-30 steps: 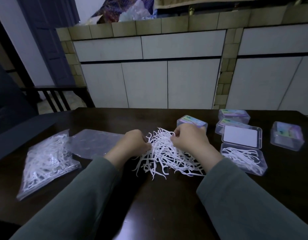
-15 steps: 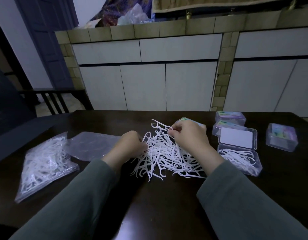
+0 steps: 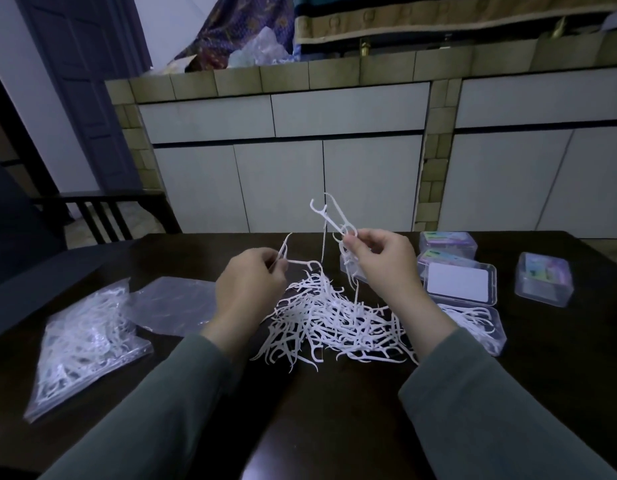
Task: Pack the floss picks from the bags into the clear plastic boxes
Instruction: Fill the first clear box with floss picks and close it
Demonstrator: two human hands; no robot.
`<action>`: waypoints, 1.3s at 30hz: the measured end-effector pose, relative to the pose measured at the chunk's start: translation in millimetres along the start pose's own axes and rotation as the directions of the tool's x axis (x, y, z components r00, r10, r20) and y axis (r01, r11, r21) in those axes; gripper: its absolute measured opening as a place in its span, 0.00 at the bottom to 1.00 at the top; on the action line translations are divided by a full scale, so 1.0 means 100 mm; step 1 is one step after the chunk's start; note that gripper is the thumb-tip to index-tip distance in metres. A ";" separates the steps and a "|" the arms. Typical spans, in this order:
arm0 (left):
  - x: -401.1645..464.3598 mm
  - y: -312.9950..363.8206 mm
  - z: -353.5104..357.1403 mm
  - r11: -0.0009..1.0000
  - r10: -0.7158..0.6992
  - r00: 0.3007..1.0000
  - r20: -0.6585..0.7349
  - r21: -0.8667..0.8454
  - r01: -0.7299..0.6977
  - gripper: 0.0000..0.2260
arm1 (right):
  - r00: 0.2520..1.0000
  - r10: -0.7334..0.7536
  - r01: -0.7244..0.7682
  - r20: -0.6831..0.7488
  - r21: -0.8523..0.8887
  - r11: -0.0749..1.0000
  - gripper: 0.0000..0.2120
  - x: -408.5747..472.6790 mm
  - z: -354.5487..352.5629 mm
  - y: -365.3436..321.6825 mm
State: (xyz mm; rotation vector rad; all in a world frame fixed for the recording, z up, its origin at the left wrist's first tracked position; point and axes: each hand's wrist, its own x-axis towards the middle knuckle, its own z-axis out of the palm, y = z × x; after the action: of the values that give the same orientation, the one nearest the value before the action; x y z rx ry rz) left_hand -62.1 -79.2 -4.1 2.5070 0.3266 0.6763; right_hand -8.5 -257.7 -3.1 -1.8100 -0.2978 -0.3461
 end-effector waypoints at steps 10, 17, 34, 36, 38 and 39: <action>-0.11 0.20 0.10 0.947 0.079 0.993 -0.088 -0.305 -0.103 0.04 | 0.999 -0.022 0.028 -0.037 0.160 0.987 0.04 -0.13 -0.37 -0.05; -0.15 0.52 0.29 0.917 0.127 0.987 -0.102 -0.366 -0.156 0.05 | 0.992 -0.085 0.090 -0.093 0.046 0.995 0.06 -0.22 -0.83 0.06; -0.28 1.30 0.98 0.794 0.035 0.998 -0.058 -0.605 -0.063 0.09 | 0.994 -0.099 0.072 -0.040 -0.438 0.896 0.09 -0.32 -1.59 0.47; -0.28 1.29 0.98 0.790 0.030 0.998 -0.056 -0.611 -0.058 0.08 | 0.997 -0.076 0.065 -0.019 -0.349 0.935 0.08 -0.33 -1.53 0.47; -0.28 1.26 0.98 0.786 0.037 0.998 -0.056 -0.615 -0.064 0.08 | 0.996 -0.083 0.085 0.024 -0.382 0.920 0.07 -0.32 -1.51 0.47; -0.27 1.23 0.98 0.787 0.043 0.997 -0.061 -0.613 -0.072 0.07 | 0.996 -0.078 0.094 0.052 -0.454 0.886 0.07 -0.31 -1.51 0.49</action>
State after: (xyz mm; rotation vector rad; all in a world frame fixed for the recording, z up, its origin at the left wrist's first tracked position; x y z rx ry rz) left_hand -21.8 -233.1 -20.9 1.8770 0.0241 0.7214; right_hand -30.7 -417.0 -21.1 -2.2731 -0.3404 -0.4797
